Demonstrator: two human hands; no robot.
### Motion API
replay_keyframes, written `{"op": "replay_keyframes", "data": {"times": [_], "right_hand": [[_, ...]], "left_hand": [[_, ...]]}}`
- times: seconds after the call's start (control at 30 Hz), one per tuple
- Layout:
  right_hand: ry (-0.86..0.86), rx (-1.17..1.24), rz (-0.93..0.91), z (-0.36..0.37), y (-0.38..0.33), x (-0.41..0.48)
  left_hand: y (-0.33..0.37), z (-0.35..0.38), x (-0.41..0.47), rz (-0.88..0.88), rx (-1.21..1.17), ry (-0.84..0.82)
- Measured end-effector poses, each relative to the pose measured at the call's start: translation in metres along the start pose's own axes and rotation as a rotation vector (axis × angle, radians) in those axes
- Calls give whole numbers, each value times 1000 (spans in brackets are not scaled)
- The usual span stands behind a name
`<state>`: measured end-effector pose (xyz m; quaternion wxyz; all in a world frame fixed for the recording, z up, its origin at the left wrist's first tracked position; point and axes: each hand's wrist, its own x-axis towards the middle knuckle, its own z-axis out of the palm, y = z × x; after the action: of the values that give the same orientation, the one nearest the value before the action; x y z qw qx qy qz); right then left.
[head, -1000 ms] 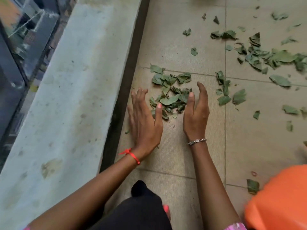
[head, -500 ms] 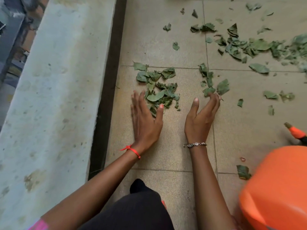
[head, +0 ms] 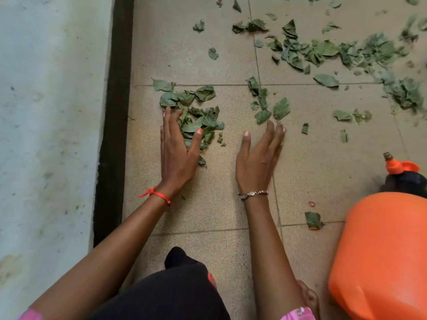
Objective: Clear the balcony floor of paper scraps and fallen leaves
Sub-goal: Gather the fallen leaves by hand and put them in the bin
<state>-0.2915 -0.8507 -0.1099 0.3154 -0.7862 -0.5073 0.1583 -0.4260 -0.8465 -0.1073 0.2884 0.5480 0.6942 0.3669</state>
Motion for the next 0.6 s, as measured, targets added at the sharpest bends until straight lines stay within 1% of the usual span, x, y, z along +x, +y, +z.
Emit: {"op": "replay_keyframes", "data": {"times": [0.07, 0.17, 0.23, 0.3, 0.37, 0.4, 0.47, 0.53, 0.6], "right_hand": [[95, -13, 69, -9, 2, -6], [245, -157, 198, -29, 18, -18], [308, -251, 293, -41, 36, -26], [334, -299, 422, -47, 50, -33], [324, -311, 537, -44, 56, -38], [315, -307, 561, -42, 55, -39], [273, -291, 551, -37, 50, -36], [184, -250, 523, -32, 41, -27], [112, -171, 442, -28, 30, -13]], "left_hand": [[-2, 0, 0, 17, 20, -5], [-3, 0, -1, 34, 42, -22], [-2, 0, -3, 51, 56, -28], [-2, 0, -4, 65, 65, -33], [-1, 0, -5, 67, 69, -39], [-2, 0, -5, 68, 72, -42], [-2, 0, -5, 72, 72, -46], [-2, 0, -5, 77, 70, -48], [-1, 0, -5, 75, 73, -51]]}}
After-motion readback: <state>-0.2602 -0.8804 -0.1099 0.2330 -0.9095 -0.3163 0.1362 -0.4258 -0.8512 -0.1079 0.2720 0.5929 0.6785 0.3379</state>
